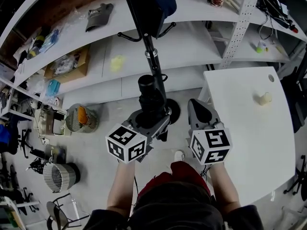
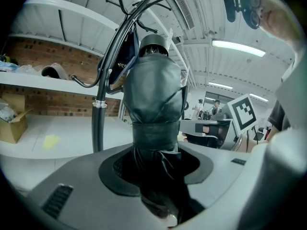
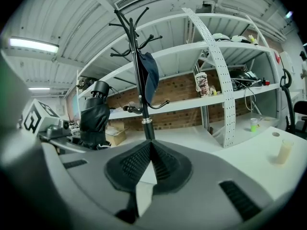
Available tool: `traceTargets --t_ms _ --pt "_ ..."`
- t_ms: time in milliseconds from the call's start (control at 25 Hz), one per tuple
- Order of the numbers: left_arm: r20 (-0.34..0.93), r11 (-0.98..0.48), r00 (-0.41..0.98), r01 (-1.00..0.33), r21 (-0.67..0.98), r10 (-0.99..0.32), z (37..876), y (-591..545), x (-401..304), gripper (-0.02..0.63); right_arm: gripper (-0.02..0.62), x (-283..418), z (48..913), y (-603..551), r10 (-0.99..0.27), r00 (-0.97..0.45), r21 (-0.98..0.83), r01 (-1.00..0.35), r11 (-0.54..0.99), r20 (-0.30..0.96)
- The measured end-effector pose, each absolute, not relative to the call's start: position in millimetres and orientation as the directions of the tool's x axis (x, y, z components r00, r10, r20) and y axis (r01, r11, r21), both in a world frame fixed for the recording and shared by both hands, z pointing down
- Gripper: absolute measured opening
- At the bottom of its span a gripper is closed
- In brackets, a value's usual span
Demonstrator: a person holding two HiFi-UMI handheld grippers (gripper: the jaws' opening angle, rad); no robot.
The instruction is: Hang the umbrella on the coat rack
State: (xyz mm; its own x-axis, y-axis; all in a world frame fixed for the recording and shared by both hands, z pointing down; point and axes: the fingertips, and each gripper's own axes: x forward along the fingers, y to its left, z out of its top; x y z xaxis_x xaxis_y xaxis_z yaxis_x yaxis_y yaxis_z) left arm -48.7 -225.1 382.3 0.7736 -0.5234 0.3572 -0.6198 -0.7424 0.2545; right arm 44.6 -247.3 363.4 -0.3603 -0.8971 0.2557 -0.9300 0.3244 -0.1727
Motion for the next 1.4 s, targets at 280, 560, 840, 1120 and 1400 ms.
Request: traceTargets --t_ms 280,560,840,1120,1400 --pt "0.377 -0.717 0.758 -0.64 0.275 -0.532 395 -245 -54 0.202 0.018 44 371 -263 -0.888 -0.369 -0.176 -0.927 0.331 0.274" --pt "0.392 -0.693 0.739 -0.664 0.28 -0.549 406 -259 -59 0.202 0.018 42 380 -271 -0.879 -0.38 -0.185 -0.923 0.338 0.289" --pt "0.408 -0.665 0.711 -0.694 0.277 -0.573 416 -272 -65 0.202 0.018 40 387 -275 -0.868 -0.393 -0.193 -0.918 0.348 0.304" --pt "0.415 -0.64 0.693 -0.714 0.284 -0.589 423 -282 -72 0.202 0.018 44 392 -279 -0.866 -0.389 -0.189 -0.92 0.344 0.315" --pt "0.432 -0.618 0.667 -0.738 0.271 -0.607 431 -295 -75 0.202 0.018 48 397 -284 -0.862 -0.389 -0.189 -0.92 0.344 0.326"
